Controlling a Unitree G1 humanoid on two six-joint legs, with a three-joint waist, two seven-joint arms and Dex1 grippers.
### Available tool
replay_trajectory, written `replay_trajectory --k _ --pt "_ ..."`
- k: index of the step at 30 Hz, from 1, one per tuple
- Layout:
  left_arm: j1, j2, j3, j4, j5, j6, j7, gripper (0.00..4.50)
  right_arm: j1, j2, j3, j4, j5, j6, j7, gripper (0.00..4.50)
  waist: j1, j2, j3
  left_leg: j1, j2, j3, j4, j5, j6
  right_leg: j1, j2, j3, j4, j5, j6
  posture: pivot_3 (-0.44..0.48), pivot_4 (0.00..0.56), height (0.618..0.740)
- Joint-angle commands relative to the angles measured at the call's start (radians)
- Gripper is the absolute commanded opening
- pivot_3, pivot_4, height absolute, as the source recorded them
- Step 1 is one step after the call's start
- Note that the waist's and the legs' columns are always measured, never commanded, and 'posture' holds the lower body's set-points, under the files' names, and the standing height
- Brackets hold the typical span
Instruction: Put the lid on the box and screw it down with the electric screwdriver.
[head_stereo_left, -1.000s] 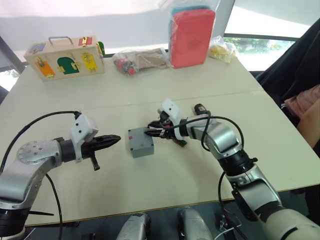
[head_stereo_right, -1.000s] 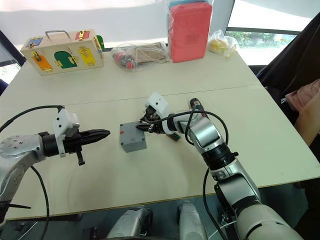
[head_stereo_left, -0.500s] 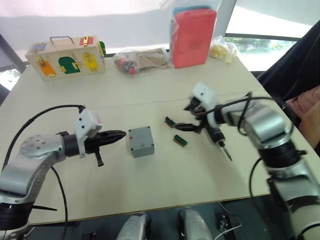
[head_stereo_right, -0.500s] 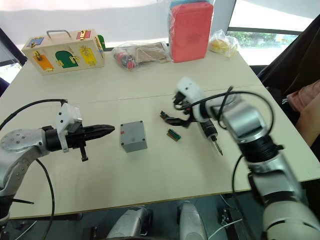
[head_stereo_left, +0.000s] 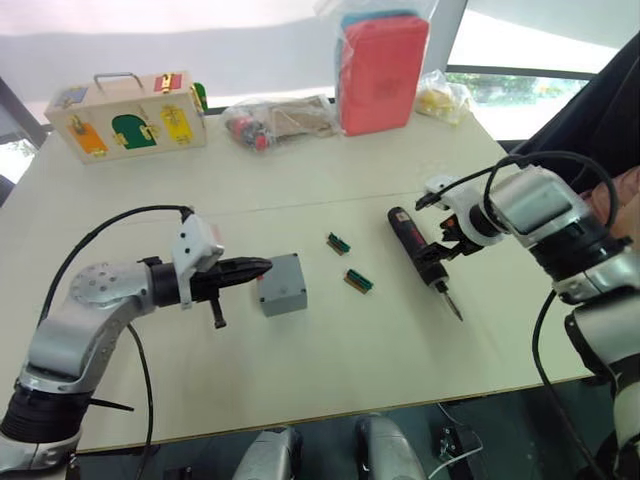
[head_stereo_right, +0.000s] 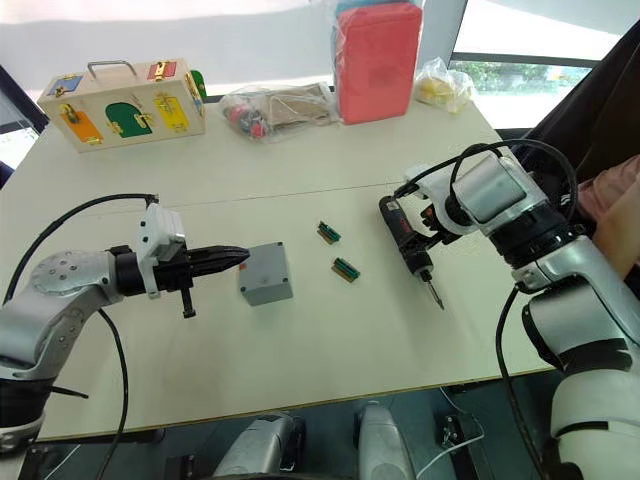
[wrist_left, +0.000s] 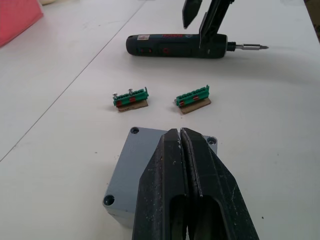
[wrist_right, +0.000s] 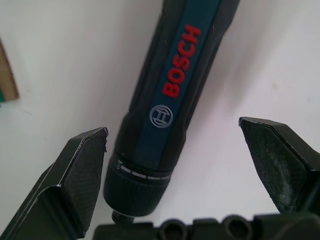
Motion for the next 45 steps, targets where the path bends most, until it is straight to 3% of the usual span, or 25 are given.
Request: replay_trajectory --k 1,11,14,20,24,27,31,34,38,40,45 --pt "0.006 -0.002 0.015 -0.037 -0.002 -0.024 0.003 0.00 -0.066 0.042 0.066 0.118 -0.017 0.032 0.053 4.48 0.000 0.000 0.000 0.000 0.000 0.000 0.000 0.000 0.000 0.000 0.000 0.000 0.000 0.000 0.000 0.000 0.150 0.740" --pt "-0.006 0.008 0.020 -0.090 -0.023 -0.010 0.000 0.00 -0.082 0.136 0.137 0.256 -0.071 -0.014 0.098 4.48 -0.001 -0.002 -0.001 0.000 0.000 0.000 0.001 0.000 0.000 0.000 0.000 0.000 0.001 0.000 0.000 0.000 0.150 0.740" --pt "-0.008 0.010 0.020 -0.099 -0.029 -0.006 0.003 0.00 -0.079 0.148 0.137 0.277 -0.090 -0.029 0.109 3.92 -0.001 -0.003 -0.002 0.000 0.000 0.000 0.001 0.000 0.000 0.000 0.000 0.000 0.002 0.000 0.000 0.000 0.150 0.740" --pt "-0.004 0.026 0.034 -0.114 -0.047 0.000 -0.002 0.00 -0.094 0.192 0.112 0.316 -0.119 -0.033 0.113 1.84 -0.006 -0.003 -0.002 0.001 0.000 0.000 0.001 0.000 0.000 0.000 0.001 0.000 0.001 0.000 0.000 0.000 0.150 0.740" --pt "-0.018 0.034 0.031 -0.093 -0.044 -0.004 -0.012 0.00 -0.123 0.203 0.063 0.343 -0.138 -0.044 0.085 1.74 -0.006 -0.003 -0.002 0.001 0.001 0.000 0.001 0.000 0.000 0.000 0.001 0.000 0.002 0.000 0.000 0.000 0.150 0.740" --pt "-0.043 0.040 0.026 -0.062 -0.037 -0.005 -0.022 0.00 -0.173 0.188 -0.028 0.332 -0.152 -0.142 0.039 1.74 -0.007 -0.002 -0.002 0.001 0.001 0.000 0.001 0.000 0.000 0.000 0.001 0.000 0.002 0.000 0.000 0.000 0.150 0.740" --pt "-0.053 0.051 0.023 -0.021 -0.020 -0.020 -0.043 0.00 -0.158 0.144 -0.151 0.139 -0.127 -0.281 0.041 1.74 -0.006 -0.001 -0.001 -0.003 0.000 0.003 0.000 0.000 0.000 -0.007 0.001 0.002 0.004 0.000 0.000 0.000 0.150 0.740" --pt "-0.048 0.057 0.028 -0.008 -0.017 -0.026 -0.058 0.00 -0.129 0.154 -0.263 0.000 -0.058 -0.223 0.044 1.74 -0.009 -0.001 -0.001 -0.014 0.001 0.004 0.002 0.000 -0.001 -0.019 0.001 0.002 0.005 0.000 0.000 0.000 0.150 0.740" --pt "-0.049 0.072 0.009 0.031 0.019 -0.023 -0.061 0.00 0.029 0.369 -0.672 -0.309 0.149 -0.500 -0.141 1.74 -0.011 -0.004 -0.002 -0.016 0.001 0.003 0.003 0.000 -0.001 -0.020 0.001 0.001 0.005 0.000 0.000 0.000 0.150 0.740" --pt "-0.054 0.079 0.002 0.057 0.032 -0.035 -0.080 0.00 0.094 0.472 -0.742 -0.393 0.194 -0.618 -0.199 1.74 -0.019 -0.002 -0.001 -0.016 0.001 0.005 0.003 0.001 -0.001 -0.021 0.001 0.002 0.007 0.000 0.000 0.000 0.150 0.740" --pt "-0.076 0.078 -0.024 0.126 0.062 -0.063 -0.121 0.00 0.235 0.687 -0.772 -0.504 0.282 -0.835 -0.288 1.74 -0.011 -0.006 -0.003 -0.015 0.001 0.001 0.005 0.001 -0.002 -0.017 0.000 -0.001 0.007 0.000 0.000 0.000 0.150 0.740"
